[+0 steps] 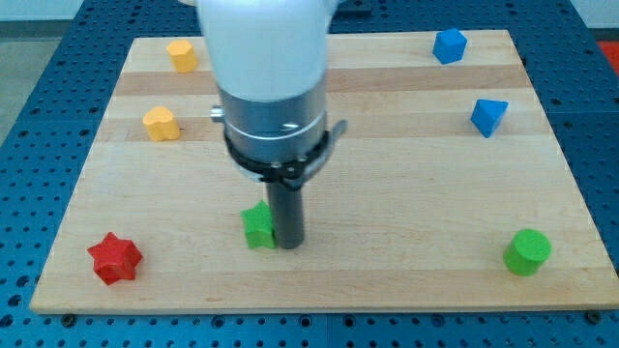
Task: Keep the green star in between the yellow heart and the red star
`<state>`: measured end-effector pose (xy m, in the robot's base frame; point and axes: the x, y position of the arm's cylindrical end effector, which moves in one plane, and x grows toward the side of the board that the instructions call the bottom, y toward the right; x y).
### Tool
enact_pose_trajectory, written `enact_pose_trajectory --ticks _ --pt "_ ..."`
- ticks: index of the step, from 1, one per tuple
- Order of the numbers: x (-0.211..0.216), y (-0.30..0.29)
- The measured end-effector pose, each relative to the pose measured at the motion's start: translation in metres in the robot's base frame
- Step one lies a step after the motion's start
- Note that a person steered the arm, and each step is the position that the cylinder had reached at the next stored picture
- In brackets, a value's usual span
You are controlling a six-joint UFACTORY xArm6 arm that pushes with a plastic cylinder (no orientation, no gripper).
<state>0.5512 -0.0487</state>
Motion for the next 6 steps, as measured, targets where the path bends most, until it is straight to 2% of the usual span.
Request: enact_pose_trajectory --ticks 3,4,6 --pt "-0.003 -0.089" --pt "-0.014 -0.096" --pt "-0.007 -0.091"
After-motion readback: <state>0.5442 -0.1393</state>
